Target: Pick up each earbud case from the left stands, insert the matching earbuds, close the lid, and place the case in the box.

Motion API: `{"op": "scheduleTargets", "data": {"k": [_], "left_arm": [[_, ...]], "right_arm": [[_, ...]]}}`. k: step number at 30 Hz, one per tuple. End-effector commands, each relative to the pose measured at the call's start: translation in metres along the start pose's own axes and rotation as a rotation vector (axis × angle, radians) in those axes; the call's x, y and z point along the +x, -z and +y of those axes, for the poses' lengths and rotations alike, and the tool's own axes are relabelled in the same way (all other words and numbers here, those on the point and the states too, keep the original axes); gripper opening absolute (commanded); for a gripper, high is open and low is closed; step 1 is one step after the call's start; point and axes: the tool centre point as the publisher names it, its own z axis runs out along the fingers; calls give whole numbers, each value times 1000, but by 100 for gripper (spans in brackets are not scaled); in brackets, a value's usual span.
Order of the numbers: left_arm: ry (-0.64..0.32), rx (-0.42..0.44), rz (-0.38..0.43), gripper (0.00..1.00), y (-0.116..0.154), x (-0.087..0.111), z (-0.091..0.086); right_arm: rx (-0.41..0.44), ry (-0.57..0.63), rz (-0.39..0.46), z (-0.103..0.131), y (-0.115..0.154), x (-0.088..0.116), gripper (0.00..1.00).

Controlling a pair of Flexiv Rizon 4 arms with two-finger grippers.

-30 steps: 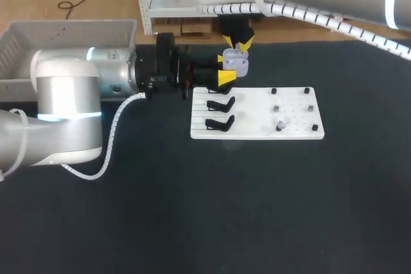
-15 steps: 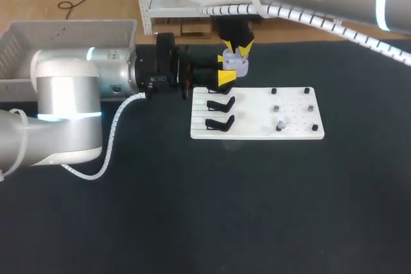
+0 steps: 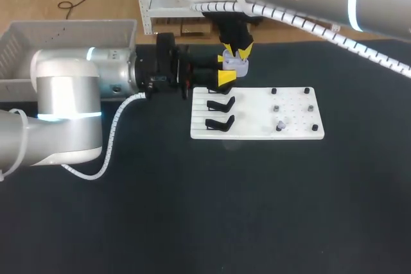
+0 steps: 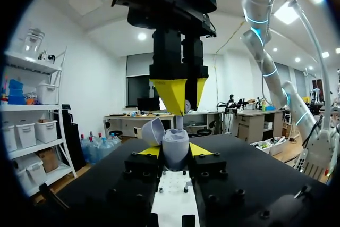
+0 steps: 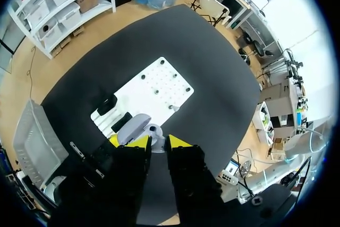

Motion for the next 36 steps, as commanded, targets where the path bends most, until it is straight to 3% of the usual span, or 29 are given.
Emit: {"op": "scheduleTargets", "data": {"k": [1, 23, 25, 26, 27, 31, 36], "left_arm": [[-2, -7, -1, 0, 0, 0, -2], [-2, -7, -1, 0, 0, 0, -2], [-2, -7, -1, 0, 0, 0, -2], [-2, -7, -1, 0, 0, 0, -2], [-2, -7, -1, 0, 0, 0, -2], [-2, -7, -1, 0, 0, 0, -2], [-2, -7, -1, 0, 0, 0, -2]], "right_arm": [[5, -5, 3, 2, -3, -2, 0], [37, -29, -5, 3, -12, -4, 0], [33, -33, -1, 2, -12, -4, 47], [28, -34, 4, 1, -11, -4, 96], [15, -39, 6, -1, -10, -4, 100], [-25, -48, 9, -14, 2, -3, 100], [-130, -60, 19, -49, 30, 3, 100]]}}
